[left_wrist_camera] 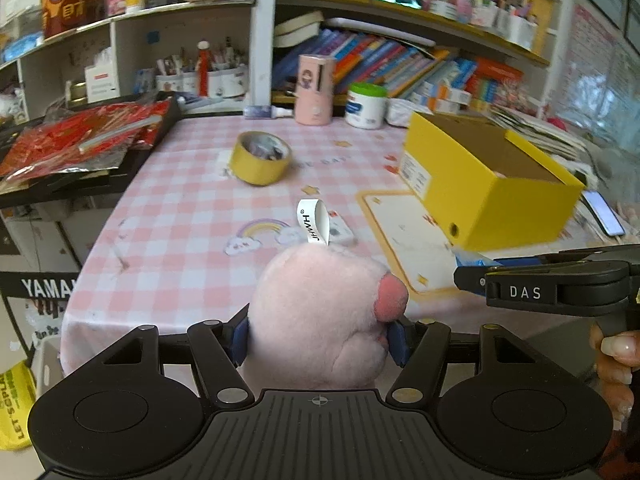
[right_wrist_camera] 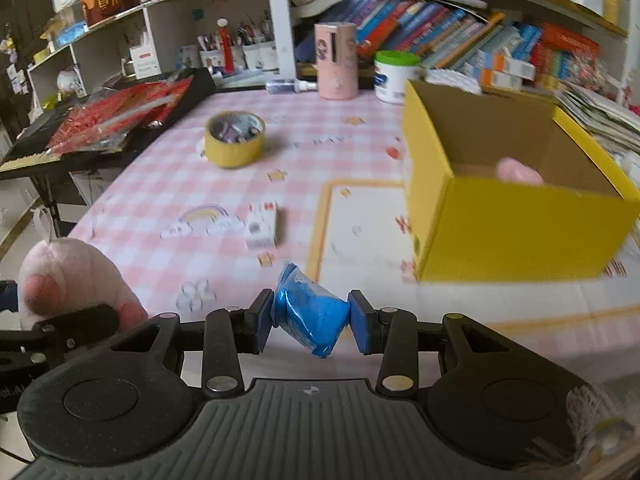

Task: Organize objects
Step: 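Hold the blue cube in the right gripper while the left holds the large pig, then carry the large pig with the left gripper while the right carries the blue cube to the yellow box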

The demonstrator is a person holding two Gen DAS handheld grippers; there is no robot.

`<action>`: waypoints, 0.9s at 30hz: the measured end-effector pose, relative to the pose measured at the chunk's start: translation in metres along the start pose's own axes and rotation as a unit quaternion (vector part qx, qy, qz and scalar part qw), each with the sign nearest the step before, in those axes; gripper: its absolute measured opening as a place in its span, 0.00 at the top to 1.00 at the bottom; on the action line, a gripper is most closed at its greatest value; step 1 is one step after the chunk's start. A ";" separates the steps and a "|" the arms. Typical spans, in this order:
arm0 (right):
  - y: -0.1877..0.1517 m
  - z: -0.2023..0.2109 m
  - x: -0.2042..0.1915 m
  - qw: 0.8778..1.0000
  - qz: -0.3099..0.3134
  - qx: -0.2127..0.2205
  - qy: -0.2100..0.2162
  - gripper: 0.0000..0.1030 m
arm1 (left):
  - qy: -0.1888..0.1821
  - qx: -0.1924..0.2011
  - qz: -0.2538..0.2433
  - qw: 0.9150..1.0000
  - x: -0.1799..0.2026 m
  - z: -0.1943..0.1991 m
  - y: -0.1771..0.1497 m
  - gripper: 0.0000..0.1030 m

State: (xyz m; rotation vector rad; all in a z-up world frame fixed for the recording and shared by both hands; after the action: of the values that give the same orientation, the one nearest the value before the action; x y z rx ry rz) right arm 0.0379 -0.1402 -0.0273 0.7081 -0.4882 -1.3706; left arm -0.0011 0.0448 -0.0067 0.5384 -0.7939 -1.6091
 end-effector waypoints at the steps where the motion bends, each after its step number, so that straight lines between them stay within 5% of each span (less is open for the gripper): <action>1: -0.006 0.004 0.002 1.000 -0.006 -0.002 -0.004 0.64 | -0.005 -0.003 -0.004 1.000 0.003 0.002 -0.003 0.38; 27: -0.078 0.064 0.072 0.987 -0.116 -0.022 -0.112 0.64 | -0.128 -0.023 -0.109 0.985 0.093 -0.006 -0.015 0.38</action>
State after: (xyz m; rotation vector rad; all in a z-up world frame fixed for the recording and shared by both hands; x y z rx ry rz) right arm -0.0506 -0.2260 -0.0432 0.5907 -0.5643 -1.6870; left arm -0.0249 -0.0464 -0.0142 0.3988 -0.9091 -1.9222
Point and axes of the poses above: each gripper's, at about its wrist camera, not at the fingertips, and z roughly against the way its jaws point, x to its right, y to its top, the point moved 1 cm from there along -z, roughly the way its jaws point
